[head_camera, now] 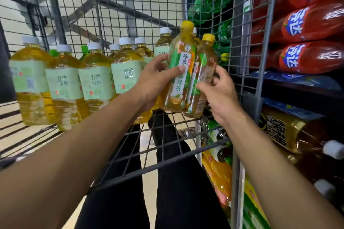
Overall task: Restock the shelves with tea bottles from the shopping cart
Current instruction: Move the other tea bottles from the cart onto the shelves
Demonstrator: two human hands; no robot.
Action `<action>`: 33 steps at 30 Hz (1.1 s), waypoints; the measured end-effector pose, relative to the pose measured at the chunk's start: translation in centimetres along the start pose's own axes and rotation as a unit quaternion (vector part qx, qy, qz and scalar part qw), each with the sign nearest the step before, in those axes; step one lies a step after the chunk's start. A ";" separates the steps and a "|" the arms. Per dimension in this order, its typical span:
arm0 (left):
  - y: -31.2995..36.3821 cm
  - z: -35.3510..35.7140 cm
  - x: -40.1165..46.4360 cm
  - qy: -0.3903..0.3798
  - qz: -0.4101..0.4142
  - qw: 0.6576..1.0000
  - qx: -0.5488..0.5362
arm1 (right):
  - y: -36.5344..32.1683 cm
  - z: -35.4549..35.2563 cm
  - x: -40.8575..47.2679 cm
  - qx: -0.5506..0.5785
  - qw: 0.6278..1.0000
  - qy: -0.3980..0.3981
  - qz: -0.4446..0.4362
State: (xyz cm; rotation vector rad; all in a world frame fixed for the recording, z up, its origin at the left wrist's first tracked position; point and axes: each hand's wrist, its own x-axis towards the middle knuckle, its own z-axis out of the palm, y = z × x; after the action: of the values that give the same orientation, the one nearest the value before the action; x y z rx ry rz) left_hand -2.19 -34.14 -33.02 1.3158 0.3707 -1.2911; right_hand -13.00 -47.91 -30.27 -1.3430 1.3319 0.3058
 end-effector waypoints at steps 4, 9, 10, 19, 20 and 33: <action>2.3 -1.6 -3.2 -0.015 0.047 0.999 -0.022 | -1.6 -0.4 -2.4 0.142 0.985 -0.102 -0.012; 5.5 -1.4 -9.7 0.007 0.071 0.994 -0.080 | -4.9 -0.8 -8.0 0.268 0.944 -0.191 -0.026; 6.0 -1.1 -11.3 0.012 0.077 0.994 -0.082 | -5.7 -1.0 -9.4 0.275 0.939 -0.205 -0.033; 9.7 0.6 -28.6 0.098 0.202 0.974 -0.031 | -10.7 0.3 -24.1 0.238 0.934 -0.215 -0.157; 9.9 0.3 -30.2 0.096 0.212 0.972 -0.024 | -11.0 0.5 -25.4 0.236 0.932 -0.215 -0.170; 11.0 -7.8 -42.2 -0.050 0.291 0.952 0.084 | -7.7 8.5 -40.3 0.333 0.900 -0.107 -0.259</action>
State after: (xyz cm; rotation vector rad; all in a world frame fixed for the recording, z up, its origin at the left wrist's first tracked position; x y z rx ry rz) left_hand -3.72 -10.30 4.33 1.3593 -0.1996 -0.8929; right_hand -15.46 -23.18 3.50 -0.9808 0.7391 -0.3418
